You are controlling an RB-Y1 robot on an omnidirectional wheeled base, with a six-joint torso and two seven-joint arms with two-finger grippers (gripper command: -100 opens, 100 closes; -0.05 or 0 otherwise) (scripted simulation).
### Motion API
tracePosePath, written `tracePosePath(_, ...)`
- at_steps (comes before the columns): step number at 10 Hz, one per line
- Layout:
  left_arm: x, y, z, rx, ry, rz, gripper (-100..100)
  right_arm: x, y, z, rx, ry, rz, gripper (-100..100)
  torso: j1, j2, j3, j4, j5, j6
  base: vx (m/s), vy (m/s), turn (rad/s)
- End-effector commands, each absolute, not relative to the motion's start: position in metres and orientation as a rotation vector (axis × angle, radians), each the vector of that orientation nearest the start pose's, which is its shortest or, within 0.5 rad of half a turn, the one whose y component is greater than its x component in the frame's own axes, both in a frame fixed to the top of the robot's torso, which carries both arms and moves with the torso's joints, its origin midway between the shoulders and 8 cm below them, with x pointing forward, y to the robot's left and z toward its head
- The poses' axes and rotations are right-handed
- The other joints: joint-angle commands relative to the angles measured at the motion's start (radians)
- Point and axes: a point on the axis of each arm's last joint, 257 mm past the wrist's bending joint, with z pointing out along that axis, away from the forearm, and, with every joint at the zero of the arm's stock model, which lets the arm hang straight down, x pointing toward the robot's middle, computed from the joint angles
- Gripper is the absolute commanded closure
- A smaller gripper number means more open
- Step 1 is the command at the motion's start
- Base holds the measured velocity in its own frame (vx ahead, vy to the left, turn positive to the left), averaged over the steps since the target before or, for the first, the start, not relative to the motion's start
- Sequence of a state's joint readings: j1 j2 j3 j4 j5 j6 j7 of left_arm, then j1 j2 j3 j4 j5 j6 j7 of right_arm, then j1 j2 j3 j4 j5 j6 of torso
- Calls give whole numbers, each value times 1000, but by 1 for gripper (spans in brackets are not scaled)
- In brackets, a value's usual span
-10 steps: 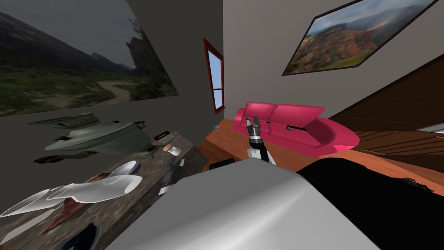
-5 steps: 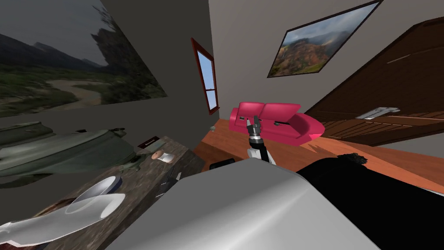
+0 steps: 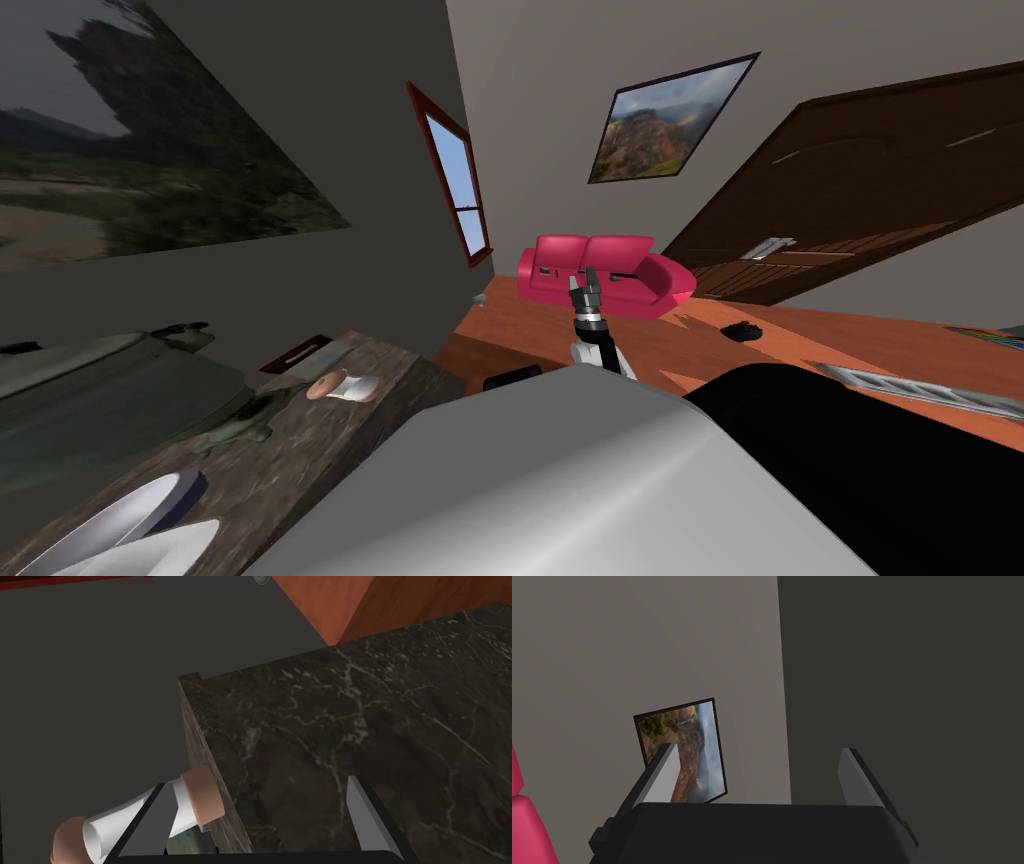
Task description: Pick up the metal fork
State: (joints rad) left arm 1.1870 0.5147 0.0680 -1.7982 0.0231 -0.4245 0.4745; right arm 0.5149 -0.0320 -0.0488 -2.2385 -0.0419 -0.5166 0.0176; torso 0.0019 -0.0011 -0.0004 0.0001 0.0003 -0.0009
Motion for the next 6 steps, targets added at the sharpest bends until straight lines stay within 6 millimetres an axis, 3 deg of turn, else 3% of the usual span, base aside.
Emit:
tracePosePath(1, 67, 458, -371, -1699, 1510, -709, -100, 344, -302, 6, 679, 638, 1249, 0, 0, 0, 0, 0, 0, 0, 12, -37, -207)
tracePosePath(2, 57, 460, -371, -1708, 1531, -689, -100, 344, -301, 6, 679, 638, 1249, 0, 0, 0, 0, 0, 0, 1, 13, -29, -129)
tracePosePath(3, 26, 479, -378, -1763, 1566, -608, -100, 344, -301, 6, 679, 638, 1249, 0, 0, 0, 0, 0, 0, 0, 23, -44, -284)
tracePosePath(4, 20, 480, -378, -1768, 1575, -598, -100, 344, -301, 6, 679, 638, 1249, 0, -1, -1, 0, 0, 0, 1, 21, -30, -115)
tracePosePath(5, -11, 499, -381, -1820, 1602, -515, -100, 344, -302, 6, 679, 638, 1249, 0, 0, -1, 0, 0, 0, 0, 26, -44, -226)
tracePosePath(6, -16, 500, -380, -1821, 1616, -505, -100, 344, -301, 6, 679, 638, 1249, 0, -1, -1, -1, 0, 0, 1, 26, -31, -123)
